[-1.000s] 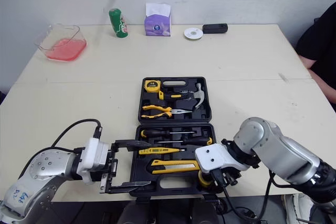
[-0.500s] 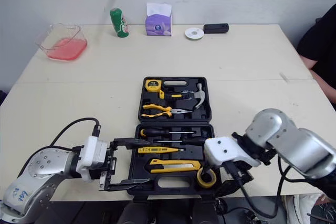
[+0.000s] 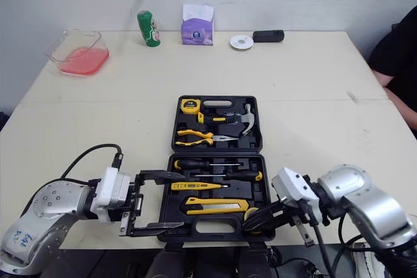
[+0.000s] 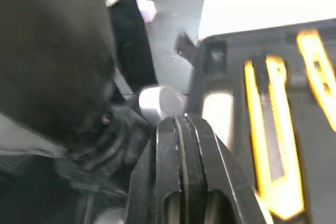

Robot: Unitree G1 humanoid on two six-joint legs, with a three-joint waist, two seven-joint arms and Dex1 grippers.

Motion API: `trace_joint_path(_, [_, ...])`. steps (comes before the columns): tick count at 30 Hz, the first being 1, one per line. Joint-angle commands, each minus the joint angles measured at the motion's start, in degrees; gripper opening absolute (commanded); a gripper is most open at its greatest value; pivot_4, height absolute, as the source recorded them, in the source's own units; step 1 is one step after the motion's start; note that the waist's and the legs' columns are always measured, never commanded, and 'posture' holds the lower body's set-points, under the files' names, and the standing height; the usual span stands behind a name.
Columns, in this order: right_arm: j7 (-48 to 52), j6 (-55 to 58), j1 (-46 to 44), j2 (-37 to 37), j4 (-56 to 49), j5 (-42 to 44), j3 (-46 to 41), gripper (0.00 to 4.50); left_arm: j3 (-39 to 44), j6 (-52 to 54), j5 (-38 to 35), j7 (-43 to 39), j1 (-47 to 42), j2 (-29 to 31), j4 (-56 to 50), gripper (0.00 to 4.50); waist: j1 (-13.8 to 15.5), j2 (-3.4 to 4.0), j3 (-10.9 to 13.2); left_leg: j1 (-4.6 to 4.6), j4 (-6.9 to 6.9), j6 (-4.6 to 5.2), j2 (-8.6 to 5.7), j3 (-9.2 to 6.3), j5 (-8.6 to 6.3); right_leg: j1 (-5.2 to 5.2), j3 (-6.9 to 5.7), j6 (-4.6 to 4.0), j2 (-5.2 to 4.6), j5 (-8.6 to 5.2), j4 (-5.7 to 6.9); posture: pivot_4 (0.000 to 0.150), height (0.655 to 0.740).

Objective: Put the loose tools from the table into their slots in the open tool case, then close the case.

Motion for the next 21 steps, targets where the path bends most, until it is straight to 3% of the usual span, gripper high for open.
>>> trace_joint_path(1, [-1.1, -5.3, -0.2, 3.5, 3.2, -3.1, 1.2, 0.08, 2.5, 0.2, -1.2, -0.3, 0.4, 1.3, -0.9, 4.5, -0.1, 0.02, 0.0, 0.0, 0.0, 0.0, -0.02, 0.03, 0.0, -0.01, 0.02, 0.0, 0.0, 0.0, 0.0, 0.15, 0.74])
trace_joint_path(9, [-1.3, -9.4, 0.9, 5.7, 10.2, -8.1, 4.3, 0.08, 4.5, 1.1, -1.9, -0.6, 2.6, 2.5, -1.5, 4.5, -0.2, 0.02, 0.0, 0.09, 0.0, -0.02, 0.06, 0.01, -0.01, 0.06, 0.03, 0.0, -0.03, 0.0, 0.0, 0.15, 0.74])
trace_joint_path(13, [-2.9, -13.5, 1.2, 4.5, 13.0, -15.1, 7.4, 0.08, 5.1, 1.0, -1.9, -0.4, 3.5, 2.9, -1.6, 4.5, -0.3, -0.05, -0.1, 0.28, 0.0, 0.04, 0.14, 0.01, -0.17, 0.25, 0.03, -0.04, -0.04, -0.02, -0.04, 0.15, 0.74])
trace_joint_path(21, [-4.8, -14.6, 2.1, 4.9, 11.0, -12.3, 4.9, 0.08, 5.8, 0.9, -1.3, 1.0, 3.9, 2.3, -0.9, 4.5, -0.3, -0.34, -0.2, 0.42, 0.0, -0.04, 0.37, -0.08, -0.33, 0.41, -0.06, -0.22, 0.03, -0.1, -0.06, 0.15, 0.74])
